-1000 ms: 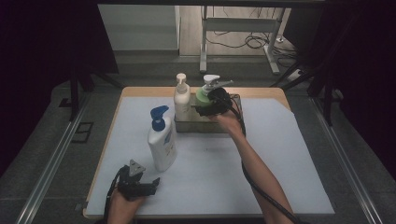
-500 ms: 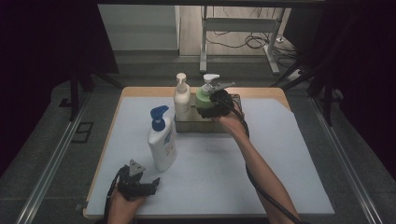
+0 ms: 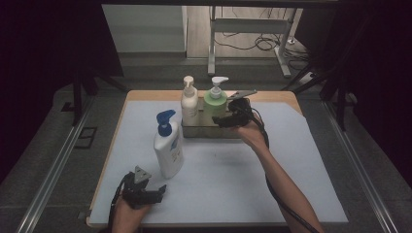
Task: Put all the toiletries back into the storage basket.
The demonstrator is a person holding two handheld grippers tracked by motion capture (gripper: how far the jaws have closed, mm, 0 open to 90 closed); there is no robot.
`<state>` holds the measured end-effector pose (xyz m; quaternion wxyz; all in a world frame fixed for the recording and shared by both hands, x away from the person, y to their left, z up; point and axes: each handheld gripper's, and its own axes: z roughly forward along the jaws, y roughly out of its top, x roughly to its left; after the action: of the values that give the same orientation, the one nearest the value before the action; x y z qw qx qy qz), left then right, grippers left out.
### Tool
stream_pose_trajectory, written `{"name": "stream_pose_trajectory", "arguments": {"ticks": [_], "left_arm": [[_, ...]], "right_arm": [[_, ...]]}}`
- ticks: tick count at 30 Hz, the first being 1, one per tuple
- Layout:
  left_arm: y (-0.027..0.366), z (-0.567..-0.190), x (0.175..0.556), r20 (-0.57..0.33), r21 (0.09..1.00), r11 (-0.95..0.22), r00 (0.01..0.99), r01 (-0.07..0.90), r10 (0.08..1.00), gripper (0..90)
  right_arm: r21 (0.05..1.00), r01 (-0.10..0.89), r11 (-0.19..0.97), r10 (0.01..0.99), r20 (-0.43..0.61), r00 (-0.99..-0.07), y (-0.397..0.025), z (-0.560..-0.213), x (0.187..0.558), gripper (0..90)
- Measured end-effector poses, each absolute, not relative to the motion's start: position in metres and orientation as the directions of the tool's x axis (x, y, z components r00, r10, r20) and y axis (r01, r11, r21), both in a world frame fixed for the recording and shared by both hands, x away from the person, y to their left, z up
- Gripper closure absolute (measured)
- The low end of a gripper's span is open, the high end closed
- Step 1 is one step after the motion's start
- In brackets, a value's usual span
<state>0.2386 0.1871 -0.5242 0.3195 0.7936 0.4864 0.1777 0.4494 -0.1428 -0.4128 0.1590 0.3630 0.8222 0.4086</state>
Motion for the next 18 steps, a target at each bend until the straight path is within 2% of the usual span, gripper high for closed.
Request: {"name": "stream_pose_trajectory", "arguments": {"ticks": [2, 6, 10, 18], "left_arm": [[0.187, -0.524, 0.239, -0.029, 0.68, -0.323, 0.464, 0.658, 0.886, 10.8], [0.187, -0.524, 0.239, -0.029, 0.68, -0.322, 0.464, 0.658, 0.886, 10.8], [0.187, -0.524, 0.239, -0.029, 0.68, -0.323, 0.463, 0.659, 0.886, 10.8], [0.187, -0.524, 0.239, -0.028, 0.679, -0.323, 0.464, 0.659, 0.886, 10.8]], "right_arm": [[0.79, 0.463, 0.403, 0.721, 0.038, -0.692, -0.147, -0.412, 0.445, 27.7], [0.788, 0.475, 0.392, 0.732, 0.046, -0.68, -0.156, -0.412, 0.442, 35.0], [0.773, 0.507, 0.381, 0.754, 0.058, -0.655, -0.165, -0.413, 0.444, 47.5], [0.763, 0.532, 0.367, 0.787, 0.05, -0.615, -0.173, -0.424, 0.456, 79.4]]}}
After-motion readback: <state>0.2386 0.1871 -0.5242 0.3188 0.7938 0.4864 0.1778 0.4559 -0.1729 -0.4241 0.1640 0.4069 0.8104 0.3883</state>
